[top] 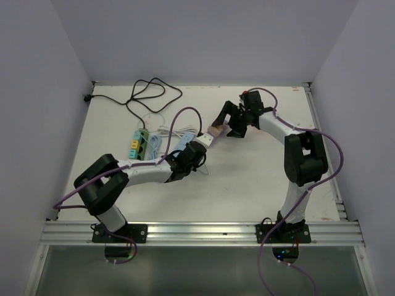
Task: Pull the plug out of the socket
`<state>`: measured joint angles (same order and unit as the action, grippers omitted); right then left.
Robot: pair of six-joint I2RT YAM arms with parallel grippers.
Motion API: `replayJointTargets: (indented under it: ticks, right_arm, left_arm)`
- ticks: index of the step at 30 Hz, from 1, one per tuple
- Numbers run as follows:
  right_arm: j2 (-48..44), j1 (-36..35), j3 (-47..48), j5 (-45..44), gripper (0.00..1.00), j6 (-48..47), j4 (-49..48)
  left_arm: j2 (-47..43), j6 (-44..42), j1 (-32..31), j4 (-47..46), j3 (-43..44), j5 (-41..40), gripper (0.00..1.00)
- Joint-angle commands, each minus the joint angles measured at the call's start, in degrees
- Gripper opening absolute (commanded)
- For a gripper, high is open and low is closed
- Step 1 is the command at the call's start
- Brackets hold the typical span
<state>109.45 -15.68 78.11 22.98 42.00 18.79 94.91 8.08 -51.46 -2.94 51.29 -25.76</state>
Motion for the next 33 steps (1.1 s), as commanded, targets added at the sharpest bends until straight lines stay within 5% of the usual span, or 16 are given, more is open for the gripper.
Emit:
replayJointTargets:
  ticks: [1, 5, 6, 8, 12, 17, 33]
  right_arm:
    - [-0.46, 0.13, 3.10, 0.39, 0.99, -0.78, 1.60]
    - [-0.55, 0.21, 3.98, 0.22, 0.99, -0.95, 2.22]
    - [-0.55, 0.13, 4.33, -0.13, 0.99, -1.04, 2.57]
    - [-0.47, 0.13, 4.77, -0.92, 0.99, -1.13, 3.10]
    - [0.24, 0.13, 6.44, -1.97, 0.99, -1.30, 5.03]
    - [0.59, -0.23, 8.11, -3.91, 0.99, -2.62, 7.66]
    - [7.88, -5.41, 21.91, -14.71, 0.99, -7.46, 18.83]
  left_arm:
    - [-0.78, 5.98, -0.13, 2.41, -2.15, -1.83, 0.04]
    - [0.18, 7.57, -0.13, 5.75, -2.68, -4.82, 0.14]
    - [0.18, 7.83, -0.13, 6.10, -2.68, -5.00, 0.29]
    - [-0.25, 7.92, -0.13, 6.37, -2.86, -5.00, 0.34]
    - [-1.40, 7.92, -0.13, 6.72, -2.95, -5.79, 0.72]
    - [-2.80, 7.74, -0.04, 8.03, -2.51, -6.67, 0.98]
    - [-19.85, 11.87, 0.05, 30.44, 12.86, -9.75, 0.99]
